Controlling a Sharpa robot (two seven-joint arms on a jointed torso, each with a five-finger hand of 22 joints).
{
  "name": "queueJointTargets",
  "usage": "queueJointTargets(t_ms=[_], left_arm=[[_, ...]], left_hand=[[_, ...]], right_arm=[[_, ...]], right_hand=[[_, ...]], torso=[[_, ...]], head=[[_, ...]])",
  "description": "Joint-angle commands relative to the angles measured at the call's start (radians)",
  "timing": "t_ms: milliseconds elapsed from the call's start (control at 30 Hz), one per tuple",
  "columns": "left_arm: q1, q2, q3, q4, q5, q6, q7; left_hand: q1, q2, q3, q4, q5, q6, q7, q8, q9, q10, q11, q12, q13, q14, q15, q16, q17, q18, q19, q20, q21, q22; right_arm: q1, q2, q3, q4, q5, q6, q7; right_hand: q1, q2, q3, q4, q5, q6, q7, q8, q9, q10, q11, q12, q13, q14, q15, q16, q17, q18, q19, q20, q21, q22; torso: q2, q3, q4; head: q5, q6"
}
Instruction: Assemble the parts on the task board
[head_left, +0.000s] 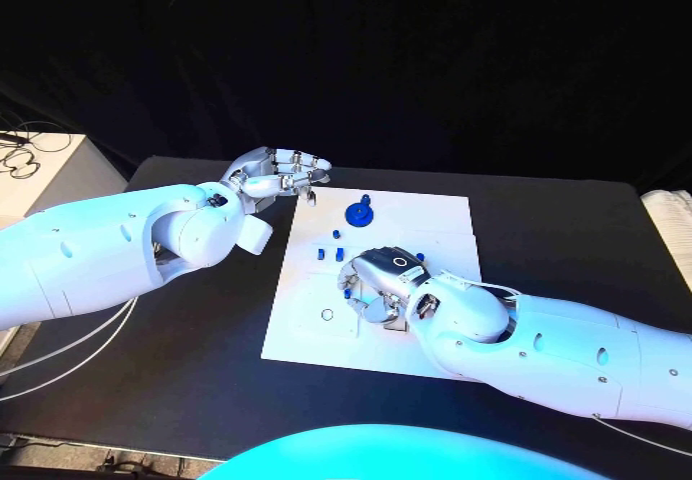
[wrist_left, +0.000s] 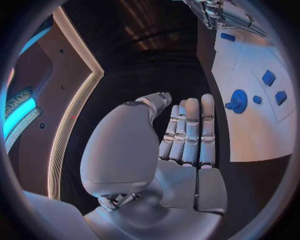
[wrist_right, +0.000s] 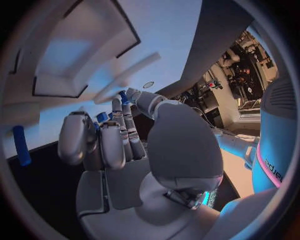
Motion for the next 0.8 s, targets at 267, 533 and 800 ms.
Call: queueJointTargets(t_ms=[267, 533, 800], left_arm=[[0.0, 0.0, 0.001, -0.002, 0.006, 0.017, 0.0], [0.0, -0.004, 0.001, -0.003, 0.006, 0.018, -0.001], [0.0, -0.007, 0.0, -0.001, 0.006, 0.02, 0.0]], left_hand=[[0.006, 0.004, -0.006, -0.001, 0.003, -0.005, 0.002, 0.004, -0.002, -0.004, 0.004, -0.007, -0.002, -0.004, 0.002, -0.006, -0.002, 0.014, 0.007, 0.0, -0.004, -0.001], [0.006, 0.004, -0.006, -0.001, 0.003, -0.005, 0.002, 0.004, -0.002, -0.004, 0.004, -0.007, -0.002, -0.004, 0.002, -0.006, -0.002, 0.014, 0.007, 0.0, -0.004, -0.001], [0.006, 0.004, -0.006, -0.001, 0.003, -0.005, 0.002, 0.004, -0.002, -0.004, 0.004, -0.007, -0.002, -0.004, 0.002, -0.006, -0.002, 0.014, 0.007, 0.0, -0.004, -0.001]], right_arm=[[-0.001, -0.035, -0.001, 0.028, -0.002, -0.067, 0.021], [0.022, -0.142, 0.017, 0.111, 0.04, -0.086, 0.024], [0.098, -0.27, 0.029, 0.133, 0.161, 0.022, 0.038]], right_hand=[[0.019, -0.004, -0.045, -0.005, 0.0, -0.033, -0.009, -0.032, -0.007, -0.058, 0.005, 0.018, 0.0, -0.008, 0.012, -0.017, -0.03, 0.022, -0.019, 0.004, -0.057, 0.015], [0.026, 0.004, -0.084, 0.003, 0.003, -0.03, -0.016, -0.041, -0.007, -0.062, 0.003, 0.051, 0.006, 0.0, 0.01, -0.004, -0.015, 0.019, -0.008, 0.004, -0.044, 0.021], [0.03, 0.006, -0.219, 0.03, 0.063, -0.035, -0.02, -0.066, -0.01, -0.093, -0.001, 0.088, 0.003, 0.018, 0.01, 0.017, 0.008, 0.012, 0.014, -0.003, -0.013, 0.038]], torso=[[0.0, 0.0008, -0.0003], [-0.001, 0.0001, -0.0021], [-0.002, -0.0007, -0.0068]], head=[[-0.004, 0.007], [-0.017, 0.019], [-0.024, 0.031]])
